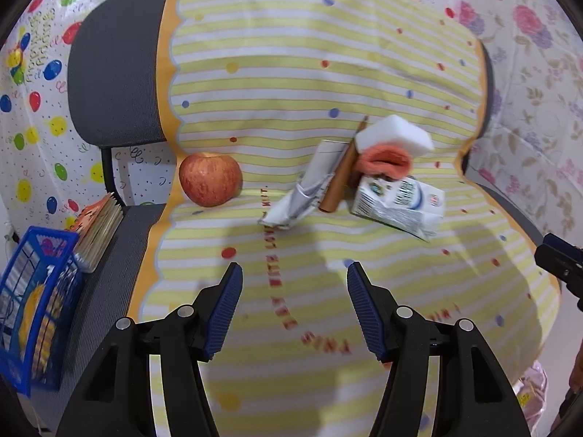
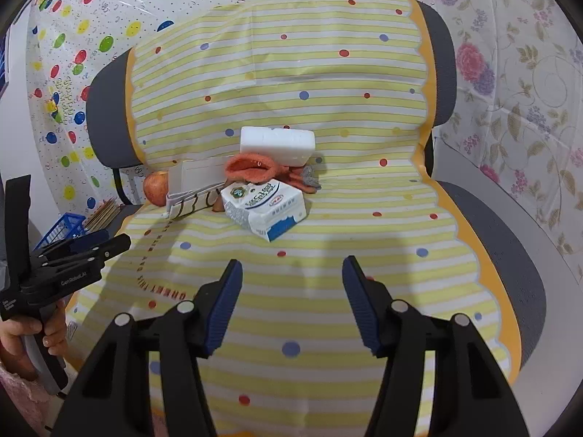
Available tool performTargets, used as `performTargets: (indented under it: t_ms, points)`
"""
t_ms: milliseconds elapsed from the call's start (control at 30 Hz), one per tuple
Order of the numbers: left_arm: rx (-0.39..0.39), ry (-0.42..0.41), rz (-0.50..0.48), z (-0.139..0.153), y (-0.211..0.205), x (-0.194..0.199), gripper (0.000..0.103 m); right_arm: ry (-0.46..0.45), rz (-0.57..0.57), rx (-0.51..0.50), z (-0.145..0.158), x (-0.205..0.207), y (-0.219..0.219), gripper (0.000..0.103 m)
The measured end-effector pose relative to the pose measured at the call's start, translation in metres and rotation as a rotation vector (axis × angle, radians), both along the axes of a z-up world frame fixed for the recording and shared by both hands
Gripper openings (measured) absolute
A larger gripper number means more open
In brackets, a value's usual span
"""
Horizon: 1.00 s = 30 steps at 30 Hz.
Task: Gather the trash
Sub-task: 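Grasp the folded white card with the left tool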
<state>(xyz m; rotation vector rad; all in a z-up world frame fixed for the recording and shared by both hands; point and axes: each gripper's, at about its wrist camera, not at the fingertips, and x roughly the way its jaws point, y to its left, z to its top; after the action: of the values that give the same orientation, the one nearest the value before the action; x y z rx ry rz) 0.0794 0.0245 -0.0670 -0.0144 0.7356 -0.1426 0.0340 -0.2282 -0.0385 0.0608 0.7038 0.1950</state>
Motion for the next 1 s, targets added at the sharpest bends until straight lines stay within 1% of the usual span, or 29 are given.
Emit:
performTargets:
  t_ms: [67, 133, 167, 200, 300, 433, 500, 600, 667, 767, 833, 900, 1000]
  points:
    - [-0.001, 0.007, 0.005, -0.003, 0.002, 0.012, 0.061, 0.004, 0.000, -0.002, -0.001, 0.014, 0.002, 0.050]
    - [-0.013, 0.009, 0.000, -0.002, 0.004, 0.023, 0.060, 0.011, 0.001, -0.006, -0.003, 0.026, 0.003, 0.042]
    - [-0.019, 0.009, -0.005, -0.001, 0.003, 0.027, 0.058, 0.016, 0.000, -0.006, -0.004, 0.032, 0.004, 0.040]
    - [-0.023, 0.003, -0.012, 0.000, 0.002, 0.031, 0.058, 0.020, 0.001, -0.004, -0.005, 0.036, 0.003, 0.038]
    - [-0.008, -0.039, -0.058, 0.011, -0.007, 0.049, 0.054, 0.020, -0.001, 0.006, -0.005, 0.048, 0.004, 0.038]
    - [0.016, -0.027, -0.108, 0.014, -0.019, 0.083, 0.039, 0.023, -0.001, 0.013, -0.006, 0.056, 0.004, 0.038]
    - [0.043, -0.012, -0.135, 0.011, -0.029, 0.101, 0.036, 0.026, -0.003, 0.015, -0.007, 0.058, 0.003, 0.038]
    - [0.080, 0.013, -0.153, 0.004, -0.039, 0.120, 0.024, 0.039, -0.010, 0.020, -0.011, 0.059, -0.001, 0.038]
    - [0.086, 0.028, -0.163, 0.002, -0.043, 0.127, 0.009, 0.052, -0.014, 0.020, -0.014, 0.059, -0.003, 0.038]
    - [0.067, 0.024, -0.176, 0.008, -0.044, 0.120, 0.001, 0.060, -0.013, 0.015, -0.017, 0.057, -0.004, 0.038]
    - [0.037, 0.000, -0.174, 0.017, -0.040, 0.105, 0.000, 0.057, -0.014, 0.015, -0.016, 0.053, -0.004, 0.038]
    - [-0.015, -0.037, -0.166, 0.030, -0.030, 0.080, 0.000, 0.052, -0.015, 0.020, -0.015, 0.049, -0.005, 0.038]
    - [-0.093, -0.071, -0.150, 0.043, -0.013, 0.050, 0.000, 0.045, -0.012, 0.028, -0.013, 0.043, -0.004, 0.038]
